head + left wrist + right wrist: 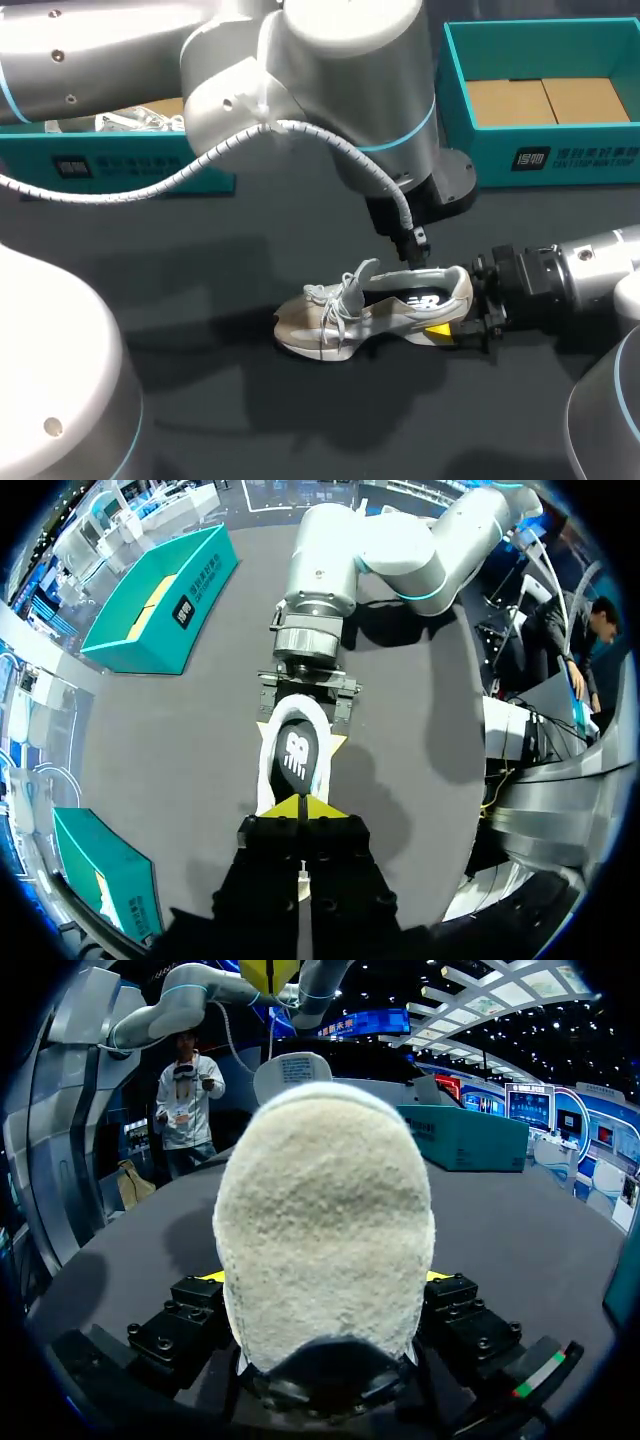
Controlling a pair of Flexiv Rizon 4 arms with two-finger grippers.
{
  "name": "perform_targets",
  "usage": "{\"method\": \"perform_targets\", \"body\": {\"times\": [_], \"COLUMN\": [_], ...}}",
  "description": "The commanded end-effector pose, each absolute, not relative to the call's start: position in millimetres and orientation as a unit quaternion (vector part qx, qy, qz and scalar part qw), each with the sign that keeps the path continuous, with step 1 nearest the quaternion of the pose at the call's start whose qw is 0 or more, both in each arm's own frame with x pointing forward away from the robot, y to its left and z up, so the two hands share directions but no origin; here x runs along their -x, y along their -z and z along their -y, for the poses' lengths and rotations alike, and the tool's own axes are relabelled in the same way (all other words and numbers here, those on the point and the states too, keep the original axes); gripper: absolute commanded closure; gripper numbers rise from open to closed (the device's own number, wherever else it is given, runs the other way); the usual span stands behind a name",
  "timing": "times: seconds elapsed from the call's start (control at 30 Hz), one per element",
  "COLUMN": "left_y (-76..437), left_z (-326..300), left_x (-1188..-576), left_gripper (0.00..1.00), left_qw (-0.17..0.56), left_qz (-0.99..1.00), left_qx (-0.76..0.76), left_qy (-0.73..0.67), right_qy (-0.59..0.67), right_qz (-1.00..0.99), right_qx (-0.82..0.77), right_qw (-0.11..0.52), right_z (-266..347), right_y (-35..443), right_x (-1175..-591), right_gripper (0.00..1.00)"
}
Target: Take the shoe out of the shoebox, open the shoe tongue, remove and reinsert the insole, then place the shoe into the shoebox
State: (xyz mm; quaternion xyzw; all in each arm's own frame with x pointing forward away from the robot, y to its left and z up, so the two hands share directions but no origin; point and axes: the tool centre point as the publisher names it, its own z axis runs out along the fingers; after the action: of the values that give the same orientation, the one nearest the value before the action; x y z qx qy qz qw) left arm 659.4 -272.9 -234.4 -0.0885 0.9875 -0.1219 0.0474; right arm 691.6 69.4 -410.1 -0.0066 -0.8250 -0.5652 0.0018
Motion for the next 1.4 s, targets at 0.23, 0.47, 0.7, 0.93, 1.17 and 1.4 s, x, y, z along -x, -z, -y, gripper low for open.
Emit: {"method": "perform_targets", "body": {"times": [0.23, 0.47, 0.7, 0.93, 1.17, 1.4], "left_y": [269.2, 279.9, 279.9, 298.4, 320.3, 334.5], "left_z": [274.7, 276.1, 276.1, 289.0, 300.6, 305.0], "left_x": [-656.3, -656.8, -656.8, -667.3, -675.0, -674.1], "left_gripper": [1.00, 1.00, 1.00, 1.00, 1.00, 1.00], "left_qw": [0.038, 0.007, 0.007, -0.018, -0.071, -0.086], "left_qz": [-0.988, -0.986, -0.986, -0.987, -0.986, -0.986], "left_qx": [0.070, 0.069, 0.069, 0.051, 0.026, 0.019], "left_qy": [0.131, 0.154, 0.154, 0.151, 0.149, 0.139], "right_qy": [0.564, 0.564, 0.564, 0.564, 0.564, 0.564], "right_qz": [0.826, 0.826, 0.826, 0.826, 0.826, 0.826], "right_qx": [0.007, 0.007, 0.007, 0.007, 0.007, 0.007], "right_qw": [0.001, 0.001, 0.001, 0.001, 0.001, 0.001], "right_z": [-72.1, -72.1, -72.1, -72.1, -72.1, -72.1], "right_y": [411.5, 411.5, 411.5, 411.5, 411.5, 411.5], "right_x": [-690.5, -690.5, -690.5, -690.5, -690.5, -690.5], "right_gripper": [1.00, 1.00, 1.00, 1.00, 1.00, 1.00]}}
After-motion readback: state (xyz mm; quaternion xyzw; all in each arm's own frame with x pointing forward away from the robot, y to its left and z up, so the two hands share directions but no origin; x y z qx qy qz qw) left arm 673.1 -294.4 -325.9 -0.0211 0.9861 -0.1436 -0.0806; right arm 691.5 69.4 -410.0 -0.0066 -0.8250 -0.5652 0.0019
